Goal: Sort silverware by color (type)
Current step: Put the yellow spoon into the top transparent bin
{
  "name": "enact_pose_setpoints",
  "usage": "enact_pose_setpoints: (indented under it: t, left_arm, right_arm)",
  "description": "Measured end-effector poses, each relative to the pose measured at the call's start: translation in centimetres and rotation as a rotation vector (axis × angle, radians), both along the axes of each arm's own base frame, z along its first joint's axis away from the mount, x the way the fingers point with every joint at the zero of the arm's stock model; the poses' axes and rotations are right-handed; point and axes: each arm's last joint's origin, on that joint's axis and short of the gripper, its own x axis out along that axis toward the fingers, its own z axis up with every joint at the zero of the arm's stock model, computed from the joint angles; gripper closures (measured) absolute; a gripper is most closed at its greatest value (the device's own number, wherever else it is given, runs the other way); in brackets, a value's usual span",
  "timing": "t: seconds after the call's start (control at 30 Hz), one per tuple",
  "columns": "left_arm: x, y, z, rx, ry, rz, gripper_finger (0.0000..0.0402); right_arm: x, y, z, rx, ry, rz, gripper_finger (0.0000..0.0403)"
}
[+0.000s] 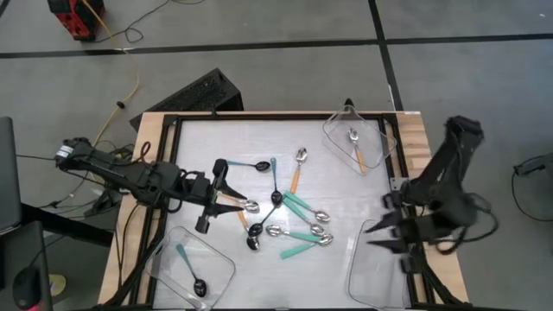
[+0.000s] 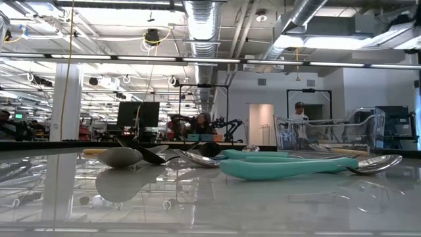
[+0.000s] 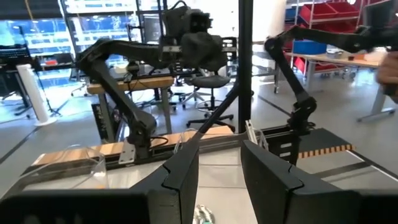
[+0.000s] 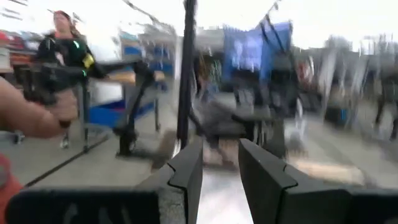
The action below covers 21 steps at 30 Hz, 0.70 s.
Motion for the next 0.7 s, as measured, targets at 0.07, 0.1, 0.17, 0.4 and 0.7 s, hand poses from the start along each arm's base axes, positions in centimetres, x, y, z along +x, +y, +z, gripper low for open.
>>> enact_pose_setpoints:
  t: [0.07, 0.1, 0.17, 0.4, 0.7]
  left_arm:
    - [0.0, -0.1, 0.0, 0.001, 0.000, 0.016, 0.0292]
    - [-0.1, -0.1, 0.0, 0.002, 0.000, 0.040, 0.0292]
    - [-0.3, 0.0, 0.1, -0.008, 0.002, 0.100, 0.0292]
    - [-0.6, 0.5, -0.1, -0.048, 0.043, 0.213, 0.0292]
    - [-0.4, 2.7, -1.5, -0.115, 0.180, 0.334, 0.0292]
  right_arm:
    - [2.6, -0.5, -0.4, -0.035, -0.026, -0.091, 0.0277]
    - [3.7, -1.1, -0.7, -0.042, -0.016, -0.161, 0.0278]
    - [5.6, -2.7, -1.2, -0.039, 0.027, -0.326, 0.0280]
    - [7.2, -7.4, -1.9, 0.052, 0.177, -0.526, 0.0281]
    - [7.6, -11.2, -4.9, 0.176, 0.484, -0.529, 0.0249]
